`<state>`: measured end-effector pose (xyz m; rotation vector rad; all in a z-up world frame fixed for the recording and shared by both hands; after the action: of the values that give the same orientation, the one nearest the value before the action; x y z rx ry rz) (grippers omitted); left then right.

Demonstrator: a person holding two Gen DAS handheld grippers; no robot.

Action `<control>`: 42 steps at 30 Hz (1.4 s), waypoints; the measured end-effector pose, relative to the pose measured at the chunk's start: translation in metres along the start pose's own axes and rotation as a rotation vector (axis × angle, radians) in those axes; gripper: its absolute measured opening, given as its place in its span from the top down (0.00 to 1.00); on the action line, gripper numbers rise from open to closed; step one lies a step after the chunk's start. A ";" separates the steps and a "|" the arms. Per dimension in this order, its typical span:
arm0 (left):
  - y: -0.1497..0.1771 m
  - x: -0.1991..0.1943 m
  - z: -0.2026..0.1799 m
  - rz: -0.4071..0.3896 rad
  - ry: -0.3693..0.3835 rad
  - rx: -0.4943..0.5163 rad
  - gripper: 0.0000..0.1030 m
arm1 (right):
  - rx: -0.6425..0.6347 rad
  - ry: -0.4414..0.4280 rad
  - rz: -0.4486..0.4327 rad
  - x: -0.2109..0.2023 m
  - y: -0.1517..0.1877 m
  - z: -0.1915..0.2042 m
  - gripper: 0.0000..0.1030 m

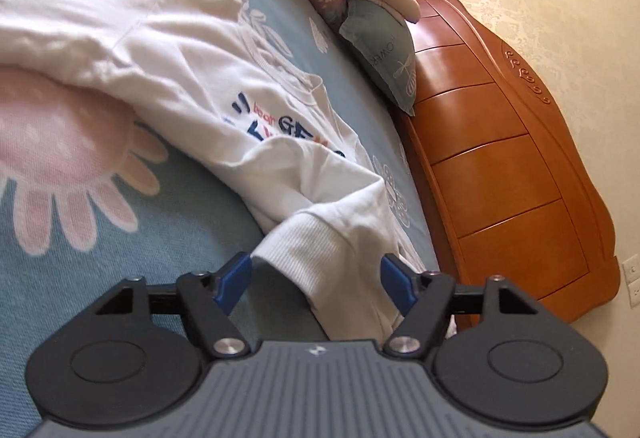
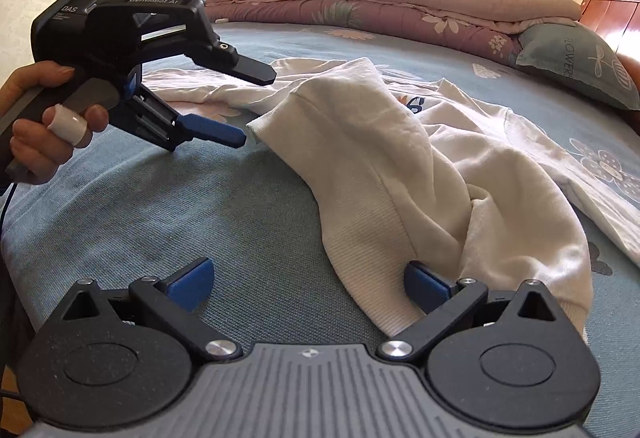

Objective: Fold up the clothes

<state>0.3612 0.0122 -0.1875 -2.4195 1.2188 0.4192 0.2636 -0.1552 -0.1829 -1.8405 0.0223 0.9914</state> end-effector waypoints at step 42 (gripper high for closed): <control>-0.019 0.034 -0.040 0.135 0.241 -0.038 0.13 | -0.064 0.043 -0.007 0.017 -0.018 0.015 0.00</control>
<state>0.3999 -0.0197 -0.1629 -2.4835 1.4944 0.1929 0.2731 -0.1283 -0.1825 -1.9196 0.0100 0.9568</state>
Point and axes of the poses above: each gripper's, at about its wrist camera, not at the fingertips, and x roughly the way its jaws point, z to its left, y to its underside, the point moved 9 cm from there along x, roughly the way its jaws point, and after that the axes turned 12 degrees about -x, right-handed, at the moved point
